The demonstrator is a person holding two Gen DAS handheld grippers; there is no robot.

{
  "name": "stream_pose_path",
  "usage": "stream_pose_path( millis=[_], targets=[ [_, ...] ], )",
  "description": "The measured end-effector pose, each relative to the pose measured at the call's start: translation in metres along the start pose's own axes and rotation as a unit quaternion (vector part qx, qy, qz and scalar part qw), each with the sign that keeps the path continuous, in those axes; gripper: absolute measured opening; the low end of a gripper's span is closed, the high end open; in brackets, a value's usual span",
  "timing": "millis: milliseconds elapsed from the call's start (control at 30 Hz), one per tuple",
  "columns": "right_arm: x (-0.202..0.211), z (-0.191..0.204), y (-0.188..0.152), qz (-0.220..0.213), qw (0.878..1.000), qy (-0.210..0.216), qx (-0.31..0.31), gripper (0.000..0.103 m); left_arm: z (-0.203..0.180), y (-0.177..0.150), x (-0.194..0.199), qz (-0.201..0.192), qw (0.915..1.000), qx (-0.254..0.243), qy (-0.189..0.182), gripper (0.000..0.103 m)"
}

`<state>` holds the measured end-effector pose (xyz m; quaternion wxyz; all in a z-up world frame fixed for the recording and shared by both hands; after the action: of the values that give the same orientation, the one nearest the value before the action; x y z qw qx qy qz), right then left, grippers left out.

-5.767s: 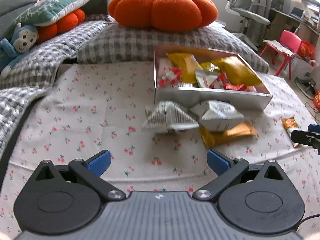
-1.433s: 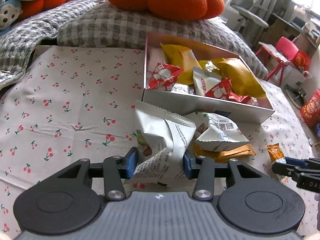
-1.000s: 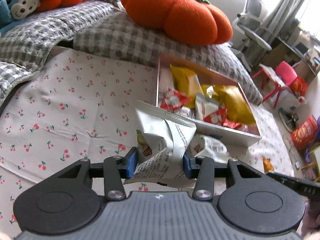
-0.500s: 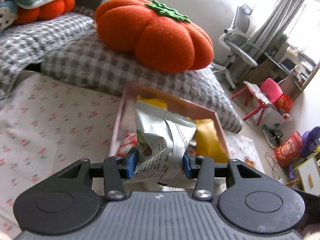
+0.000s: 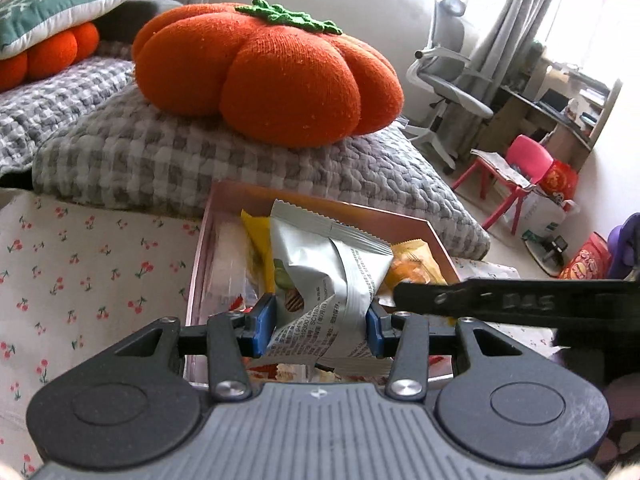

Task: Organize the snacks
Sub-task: 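Carry both packets over the box with both tools, then lower both packets into the box and open both tools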

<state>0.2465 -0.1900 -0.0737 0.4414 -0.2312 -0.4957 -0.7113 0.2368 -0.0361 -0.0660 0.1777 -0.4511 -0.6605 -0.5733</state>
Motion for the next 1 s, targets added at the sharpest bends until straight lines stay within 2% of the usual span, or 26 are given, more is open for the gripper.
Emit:
stream_pose_path(
  millis=[133, 333, 433, 600, 767, 933, 1000],
  targets=[
    [-0.019, -0.003, -0.001, 0.012, 1.000, -0.019, 0.002, 0.038, 0.001, 0.002, -0.003, -0.009, 1.0000, -0.004, -0.001, 0.042],
    [-0.021, -0.006, 0.008, -0.008, 0.999, -0.049, 0.016, 0.038, 0.003, 0.007, -0.002, -0.017, 0.9993, 0.011, -0.033, 0.042],
    [-0.020, -0.014, 0.018, -0.021, 0.997, -0.072, 0.010, 0.038, 0.000, 0.008, -0.001, -0.020, 0.9992, 0.005, -0.035, 0.042],
    [-0.017, -0.027, 0.027, -0.035, 0.998, -0.051, -0.026, 0.038, -0.004, 0.007, -0.004, -0.020, 0.9988, 0.000, -0.045, 0.042],
    [-0.011, -0.027, 0.028, -0.043, 0.998, -0.045, -0.024, 0.042, -0.007, 0.005, -0.009, -0.014, 0.9988, -0.006, -0.047, 0.042],
    [-0.004, -0.026, 0.027, -0.032, 0.999, -0.019, -0.030, 0.054, -0.010, 0.002, -0.008, -0.016, 0.9986, -0.014, -0.049, 0.050],
    [0.001, -0.024, 0.026, -0.035, 0.999, -0.022, -0.021, 0.059, -0.012, 0.003, -0.005, -0.020, 0.9982, -0.015, -0.054, 0.058]
  ],
)
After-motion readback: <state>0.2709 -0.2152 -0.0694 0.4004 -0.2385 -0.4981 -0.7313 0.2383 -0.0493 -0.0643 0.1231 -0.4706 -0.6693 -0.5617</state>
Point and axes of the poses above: each gripper's, at about its wrist camera, not at the fingertips, and x roughly against the way its jaws point, z to its left, y to its top, the point moved 8 cm from there along -x, roughly the way its jaws point, and after that the axes turned 12 degrees about z, right-handed, at the moved point
